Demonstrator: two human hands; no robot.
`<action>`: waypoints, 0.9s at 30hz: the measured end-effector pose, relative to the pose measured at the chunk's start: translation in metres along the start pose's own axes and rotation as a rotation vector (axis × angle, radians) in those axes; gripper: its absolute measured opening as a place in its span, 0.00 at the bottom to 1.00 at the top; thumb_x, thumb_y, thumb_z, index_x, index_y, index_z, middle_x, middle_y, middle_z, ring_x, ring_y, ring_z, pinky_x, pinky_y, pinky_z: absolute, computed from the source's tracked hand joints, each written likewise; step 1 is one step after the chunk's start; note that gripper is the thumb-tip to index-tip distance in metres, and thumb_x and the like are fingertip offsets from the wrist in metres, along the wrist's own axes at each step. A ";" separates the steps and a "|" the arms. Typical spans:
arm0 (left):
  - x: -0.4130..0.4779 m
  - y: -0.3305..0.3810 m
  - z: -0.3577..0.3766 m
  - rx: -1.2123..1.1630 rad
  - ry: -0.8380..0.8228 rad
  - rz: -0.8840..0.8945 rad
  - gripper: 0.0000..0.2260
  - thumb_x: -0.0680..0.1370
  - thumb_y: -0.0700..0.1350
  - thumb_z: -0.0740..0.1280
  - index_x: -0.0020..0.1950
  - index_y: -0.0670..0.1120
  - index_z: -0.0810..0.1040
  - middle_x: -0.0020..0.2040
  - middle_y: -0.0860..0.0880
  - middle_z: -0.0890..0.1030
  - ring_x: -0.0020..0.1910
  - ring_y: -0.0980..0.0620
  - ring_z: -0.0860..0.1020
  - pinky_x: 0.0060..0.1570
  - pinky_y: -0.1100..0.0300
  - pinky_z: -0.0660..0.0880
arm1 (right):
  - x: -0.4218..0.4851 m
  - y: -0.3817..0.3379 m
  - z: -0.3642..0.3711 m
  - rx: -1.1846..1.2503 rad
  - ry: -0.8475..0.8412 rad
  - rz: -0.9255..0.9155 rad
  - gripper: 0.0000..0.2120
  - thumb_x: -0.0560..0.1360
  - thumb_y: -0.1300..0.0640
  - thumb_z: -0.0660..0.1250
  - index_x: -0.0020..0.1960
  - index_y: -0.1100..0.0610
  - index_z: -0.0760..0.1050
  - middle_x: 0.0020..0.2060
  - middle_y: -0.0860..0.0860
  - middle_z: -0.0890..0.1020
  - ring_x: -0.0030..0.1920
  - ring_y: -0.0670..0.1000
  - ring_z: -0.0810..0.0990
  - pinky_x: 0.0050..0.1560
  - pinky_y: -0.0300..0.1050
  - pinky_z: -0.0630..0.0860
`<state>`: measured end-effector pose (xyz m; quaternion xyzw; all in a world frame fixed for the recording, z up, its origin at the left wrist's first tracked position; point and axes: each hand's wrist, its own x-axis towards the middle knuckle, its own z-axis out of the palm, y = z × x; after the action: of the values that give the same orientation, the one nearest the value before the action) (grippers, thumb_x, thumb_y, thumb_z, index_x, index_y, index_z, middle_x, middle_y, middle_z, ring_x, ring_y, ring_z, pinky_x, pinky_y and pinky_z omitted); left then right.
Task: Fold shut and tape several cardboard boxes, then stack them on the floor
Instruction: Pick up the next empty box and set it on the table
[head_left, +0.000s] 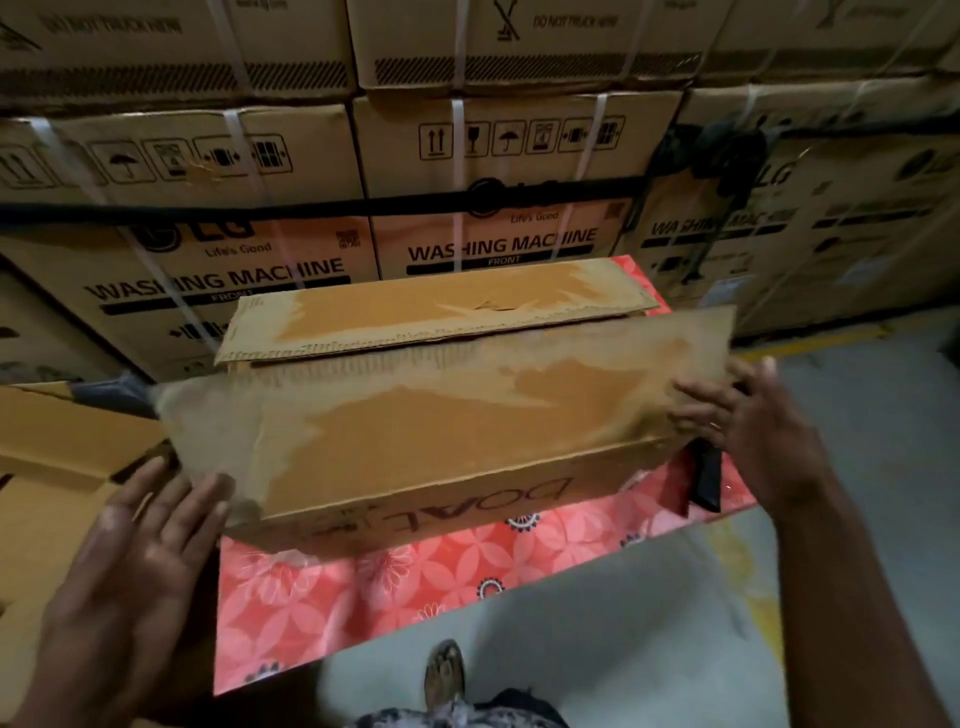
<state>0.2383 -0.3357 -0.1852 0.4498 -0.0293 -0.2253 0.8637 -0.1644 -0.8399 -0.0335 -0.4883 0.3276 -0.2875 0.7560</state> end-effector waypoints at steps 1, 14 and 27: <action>-0.034 0.004 0.043 0.082 -0.039 0.033 0.24 0.89 0.45 0.46 0.81 0.40 0.38 0.80 0.31 0.42 0.80 0.34 0.44 0.78 0.41 0.40 | 0.009 0.003 0.007 -0.114 0.048 -0.033 0.44 0.62 0.24 0.72 0.67 0.51 0.68 0.54 0.56 0.86 0.44 0.55 0.86 0.45 0.46 0.83; -0.096 0.005 0.165 0.590 -0.042 0.143 0.23 0.77 0.50 0.71 0.72 0.54 0.72 0.72 0.53 0.76 0.72 0.50 0.73 0.69 0.36 0.67 | -0.004 0.059 0.051 -0.897 0.323 -0.400 0.15 0.78 0.55 0.70 0.64 0.54 0.75 0.56 0.49 0.79 0.49 0.43 0.78 0.51 0.45 0.76; -0.082 -0.036 0.250 0.895 -0.250 0.282 0.18 0.77 0.49 0.66 0.67 0.56 0.73 0.70 0.56 0.75 0.71 0.59 0.71 0.67 0.55 0.70 | -0.009 0.068 -0.027 -0.888 0.701 -0.108 0.22 0.76 0.49 0.69 0.63 0.62 0.74 0.60 0.62 0.75 0.59 0.60 0.76 0.56 0.49 0.70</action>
<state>0.0883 -0.5102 -0.0532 0.7383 -0.2876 -0.1237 0.5974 -0.1833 -0.8237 -0.1033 -0.6508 0.6229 -0.3054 0.3086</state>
